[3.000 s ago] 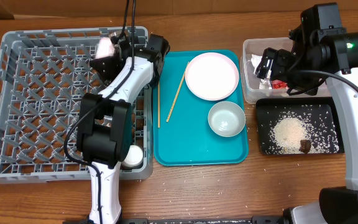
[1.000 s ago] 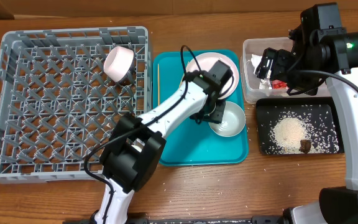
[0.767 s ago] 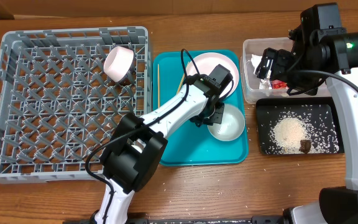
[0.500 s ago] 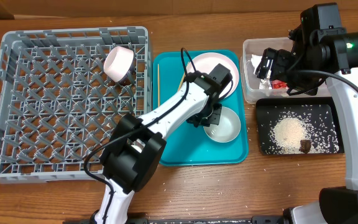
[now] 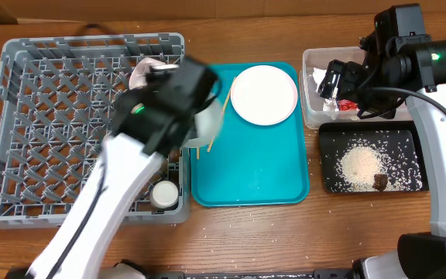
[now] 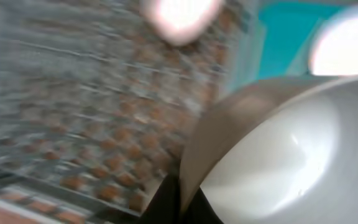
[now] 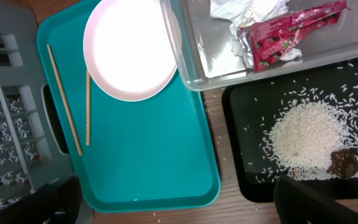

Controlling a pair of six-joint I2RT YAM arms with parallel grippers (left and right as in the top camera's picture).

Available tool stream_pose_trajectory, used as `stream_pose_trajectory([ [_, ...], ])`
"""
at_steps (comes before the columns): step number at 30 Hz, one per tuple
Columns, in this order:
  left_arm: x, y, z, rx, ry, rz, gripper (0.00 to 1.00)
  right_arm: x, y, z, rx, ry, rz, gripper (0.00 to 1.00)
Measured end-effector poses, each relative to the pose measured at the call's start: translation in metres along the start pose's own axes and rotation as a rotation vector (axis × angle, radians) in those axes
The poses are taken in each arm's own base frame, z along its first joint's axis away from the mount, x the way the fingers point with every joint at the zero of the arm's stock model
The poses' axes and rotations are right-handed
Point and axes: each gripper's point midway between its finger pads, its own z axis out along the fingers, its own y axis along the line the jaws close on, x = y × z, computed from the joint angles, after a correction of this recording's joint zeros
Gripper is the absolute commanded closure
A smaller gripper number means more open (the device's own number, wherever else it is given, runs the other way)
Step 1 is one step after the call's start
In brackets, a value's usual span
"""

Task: Sort waste into correct bins and load items into the dishwasher
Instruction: 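Carry the green bowl into the rack and release it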

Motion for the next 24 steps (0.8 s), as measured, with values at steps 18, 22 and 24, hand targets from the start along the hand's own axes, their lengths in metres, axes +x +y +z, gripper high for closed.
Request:
stream_pose_trajectory([
  [18, -0.01, 0.104, 0.088, -0.783, -0.5, -0.152, 0.96, 0.0, 0.0, 0.0, 0.0, 0.0, 0.0, 0.0],
  [22, -0.01, 0.117, 0.109, -0.876, -0.479, -0.134, 0.96, 0.0, 0.0, 0.0, 0.001, 0.0, 0.0, 0.0],
  [24, -0.009, 0.119, 0.119, -0.903, -0.464, -0.118, 0.96, 0.0, 0.0, 0.0, 0.0, 0.0, 0.0, 0.0],
])
